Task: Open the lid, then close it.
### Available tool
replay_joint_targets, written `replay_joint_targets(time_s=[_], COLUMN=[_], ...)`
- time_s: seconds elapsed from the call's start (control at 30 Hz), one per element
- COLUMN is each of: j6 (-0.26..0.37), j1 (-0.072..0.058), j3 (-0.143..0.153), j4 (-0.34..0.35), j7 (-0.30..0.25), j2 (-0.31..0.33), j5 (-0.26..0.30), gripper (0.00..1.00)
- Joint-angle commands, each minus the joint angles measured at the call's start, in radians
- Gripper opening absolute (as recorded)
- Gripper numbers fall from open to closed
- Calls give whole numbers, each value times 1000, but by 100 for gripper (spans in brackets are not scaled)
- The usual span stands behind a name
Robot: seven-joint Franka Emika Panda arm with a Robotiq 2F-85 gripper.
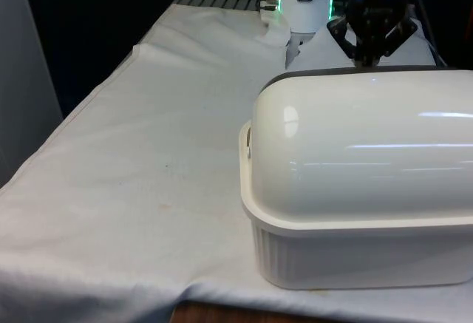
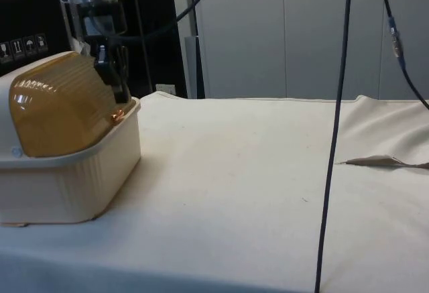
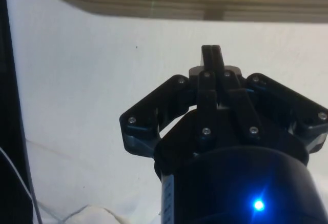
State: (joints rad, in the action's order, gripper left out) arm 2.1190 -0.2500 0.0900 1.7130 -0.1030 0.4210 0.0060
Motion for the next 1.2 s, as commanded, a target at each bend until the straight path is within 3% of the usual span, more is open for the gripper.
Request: replay_joint_targets(time_s=[0.0, 0.33, 0.37, 0.67, 0.97, 1.17], j6=[5, 10, 0, 9, 1, 25], j1=[-3, -5, -3, -3, -3, -3], j3=[0, -3, -4, -3, -4, -5], j4=[23, 120, 102, 209, 254, 313], j7=[0, 0, 0, -1, 0, -2], j2=[-18, -95, -80, -177, -219, -269], j5=[-3, -6, -2, -10, -8, -3], gripper=[0, 0, 0, 0, 0, 0])
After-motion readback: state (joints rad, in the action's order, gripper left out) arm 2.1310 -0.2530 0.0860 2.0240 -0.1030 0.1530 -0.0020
